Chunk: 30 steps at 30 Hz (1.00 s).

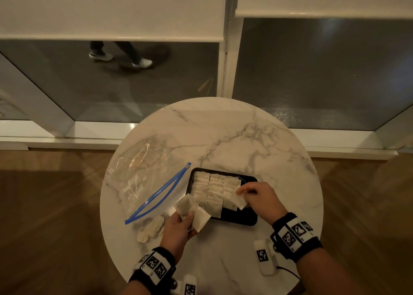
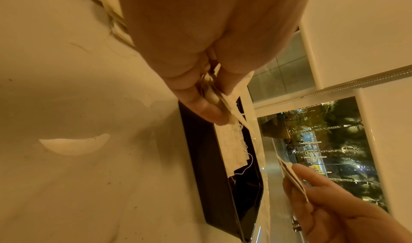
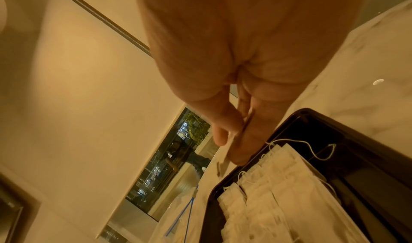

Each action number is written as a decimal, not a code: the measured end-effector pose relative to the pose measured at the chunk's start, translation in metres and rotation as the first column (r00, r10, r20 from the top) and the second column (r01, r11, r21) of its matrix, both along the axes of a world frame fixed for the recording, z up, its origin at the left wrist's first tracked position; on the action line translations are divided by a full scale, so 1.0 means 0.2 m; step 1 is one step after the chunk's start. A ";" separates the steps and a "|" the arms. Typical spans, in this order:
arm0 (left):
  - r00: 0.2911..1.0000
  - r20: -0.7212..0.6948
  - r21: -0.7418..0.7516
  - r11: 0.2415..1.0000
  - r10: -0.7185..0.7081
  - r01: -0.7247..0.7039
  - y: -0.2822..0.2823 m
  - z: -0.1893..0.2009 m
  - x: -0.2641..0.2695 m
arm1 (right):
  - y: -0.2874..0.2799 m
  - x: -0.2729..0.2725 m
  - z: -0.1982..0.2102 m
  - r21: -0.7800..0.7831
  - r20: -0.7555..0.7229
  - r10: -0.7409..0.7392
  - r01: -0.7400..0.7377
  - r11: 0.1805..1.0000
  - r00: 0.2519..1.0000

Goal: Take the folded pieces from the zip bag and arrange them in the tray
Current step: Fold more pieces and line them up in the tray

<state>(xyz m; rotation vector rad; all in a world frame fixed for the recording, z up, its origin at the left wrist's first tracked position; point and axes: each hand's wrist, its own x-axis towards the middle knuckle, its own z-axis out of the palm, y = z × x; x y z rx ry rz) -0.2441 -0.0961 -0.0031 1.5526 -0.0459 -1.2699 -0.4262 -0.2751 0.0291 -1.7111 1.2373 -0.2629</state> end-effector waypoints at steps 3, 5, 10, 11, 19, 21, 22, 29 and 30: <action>1.000 0.002 0.005 1.000 0.004 -0.004 -0.01 0.00 0.00 | -0.01 0.02 0.02 0.000 -0.026 0.021 -0.021 1.000 0.999; 1.000 0.008 0.007 1.000 0.003 -0.003 -0.01 0.00 0.00 | -0.01 0.02 0.03 -0.029 -0.017 0.037 -0.037 0.999 0.999; 1.000 0.013 0.001 1.000 0.002 -0.002 -0.02 -0.01 0.00 | -0.04 0.03 0.01 0.031 -0.035 0.060 -0.058 0.998 0.998; 1.000 0.013 0.002 1.000 0.003 -0.003 -0.02 -0.01 0.00 | -0.04 0.04 -0.01 0.017 -0.074 0.062 -0.061 0.998 0.995; 1.000 0.023 0.001 1.000 0.004 -0.004 -0.02 -0.02 0.00 | -0.04 0.11 -0.11 0.014 -0.325 0.261 -0.272 0.962 0.909; 1.000 0.020 0.000 1.000 0.010 -0.010 -0.02 -0.02 0.00 | -0.04 0.14 -0.15 0.030 -0.364 0.296 -0.306 0.951 0.883; 1.000 0.018 -0.001 1.000 0.013 -0.013 -0.02 -0.02 0.00 | -0.05 0.15 -0.17 0.042 -0.378 0.311 -0.319 0.947 0.872; 1.000 0.024 -0.001 1.000 0.014 -0.014 -0.03 -0.02 0.01 | -0.08 0.21 -0.26 0.055 -0.423 0.345 -0.356 0.933 0.838; 1.000 0.027 0.001 1.000 0.014 -0.014 -0.03 -0.02 0.01 | -0.08 0.21 -0.27 0.052 -0.423 0.340 -0.353 0.934 0.840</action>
